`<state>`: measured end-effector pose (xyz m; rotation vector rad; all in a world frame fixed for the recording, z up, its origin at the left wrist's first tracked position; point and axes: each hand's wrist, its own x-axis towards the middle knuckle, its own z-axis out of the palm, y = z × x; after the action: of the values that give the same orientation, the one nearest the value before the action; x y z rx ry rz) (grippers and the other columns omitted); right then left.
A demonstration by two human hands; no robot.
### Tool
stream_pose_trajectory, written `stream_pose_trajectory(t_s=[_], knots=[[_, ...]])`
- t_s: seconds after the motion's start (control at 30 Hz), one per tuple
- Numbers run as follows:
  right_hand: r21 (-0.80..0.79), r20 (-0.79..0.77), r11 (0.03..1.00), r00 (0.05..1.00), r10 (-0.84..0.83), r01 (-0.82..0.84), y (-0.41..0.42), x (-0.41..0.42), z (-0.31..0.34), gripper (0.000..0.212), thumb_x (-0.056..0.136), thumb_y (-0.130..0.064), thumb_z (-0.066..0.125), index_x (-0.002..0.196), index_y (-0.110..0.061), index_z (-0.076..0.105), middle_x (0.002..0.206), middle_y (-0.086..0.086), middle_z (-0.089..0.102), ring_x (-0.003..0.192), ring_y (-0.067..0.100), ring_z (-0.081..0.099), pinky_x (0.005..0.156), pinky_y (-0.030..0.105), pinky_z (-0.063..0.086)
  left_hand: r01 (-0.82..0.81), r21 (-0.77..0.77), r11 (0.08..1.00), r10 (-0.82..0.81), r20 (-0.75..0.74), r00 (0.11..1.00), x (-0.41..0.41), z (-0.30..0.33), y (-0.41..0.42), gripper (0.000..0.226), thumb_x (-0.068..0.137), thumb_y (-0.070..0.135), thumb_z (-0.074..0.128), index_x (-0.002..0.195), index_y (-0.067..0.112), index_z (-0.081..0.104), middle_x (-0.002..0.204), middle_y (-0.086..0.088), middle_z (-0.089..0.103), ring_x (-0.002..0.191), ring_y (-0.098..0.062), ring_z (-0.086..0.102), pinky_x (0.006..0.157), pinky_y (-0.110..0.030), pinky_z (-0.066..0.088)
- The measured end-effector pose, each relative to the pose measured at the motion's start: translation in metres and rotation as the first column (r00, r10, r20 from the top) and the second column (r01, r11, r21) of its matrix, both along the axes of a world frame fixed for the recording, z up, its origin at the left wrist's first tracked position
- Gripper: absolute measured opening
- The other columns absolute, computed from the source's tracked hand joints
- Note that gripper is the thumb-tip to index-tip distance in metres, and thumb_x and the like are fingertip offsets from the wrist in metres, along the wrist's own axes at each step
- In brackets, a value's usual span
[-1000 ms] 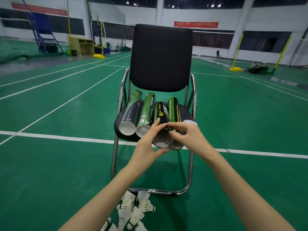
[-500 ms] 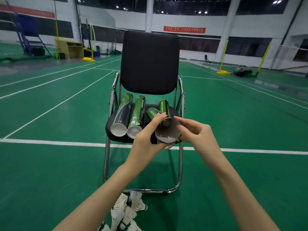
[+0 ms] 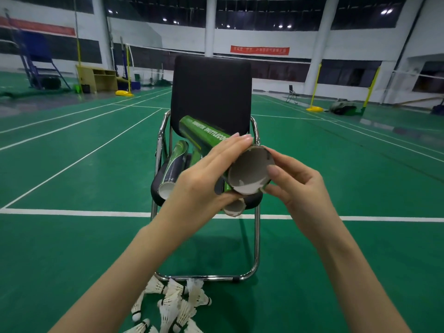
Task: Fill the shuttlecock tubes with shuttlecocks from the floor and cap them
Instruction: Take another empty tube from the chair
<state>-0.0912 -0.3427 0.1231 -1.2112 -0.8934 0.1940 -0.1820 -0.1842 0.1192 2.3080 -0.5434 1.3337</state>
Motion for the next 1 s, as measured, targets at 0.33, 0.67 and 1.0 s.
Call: stream_pose_trajectory(t_s=[0.33,0.67,1.0], knots=[[0.088,-0.438,0.947,0.842,0.314,-0.308,0.047,-0.025,-0.085,0.028,0.072,-0.023,0.069,0.098,-0.015,0.073,0.101,0.007,0.069,0.089,0.015,0.067,0.065,0.031,0.057,-0.150,0.067,0.986,0.160,-0.189,0.969,-0.038,-0.058,0.029,0.065,0.074,0.041,0.067,0.130,0.015,0.048,0.132,0.004,0.052,0.126,-0.012,0.045,0.108,-0.042,0.032],[0.006,-0.737,0.897,0.605,0.303,-0.443,0.081,-0.022,-0.226,0.054,0.072,-0.034,0.075,0.117,-0.007,0.062,0.118,0.019,0.063,0.110,0.030,0.060,0.081,0.039,0.055,-0.238,0.129,0.963,0.268,-0.578,0.771,-0.036,-0.182,0.066,0.078,0.068,0.071,0.056,0.137,0.042,0.031,0.115,0.016,0.056,0.093,-0.010,0.055,0.075,-0.031,0.049],[0.040,-0.879,0.859,0.391,0.273,-0.510,0.106,0.001,-0.344,0.066,0.064,-0.024,0.084,0.123,-0.009,0.058,0.129,0.020,0.056,0.121,0.034,0.052,0.091,0.042,0.051,-0.219,0.133,0.967,0.238,-0.786,0.571,-0.007,-0.305,0.101,0.099,0.061,0.067,0.066,0.142,0.047,0.012,0.126,0.012,0.053,0.109,-0.011,0.049,0.087,-0.027,0.042]])
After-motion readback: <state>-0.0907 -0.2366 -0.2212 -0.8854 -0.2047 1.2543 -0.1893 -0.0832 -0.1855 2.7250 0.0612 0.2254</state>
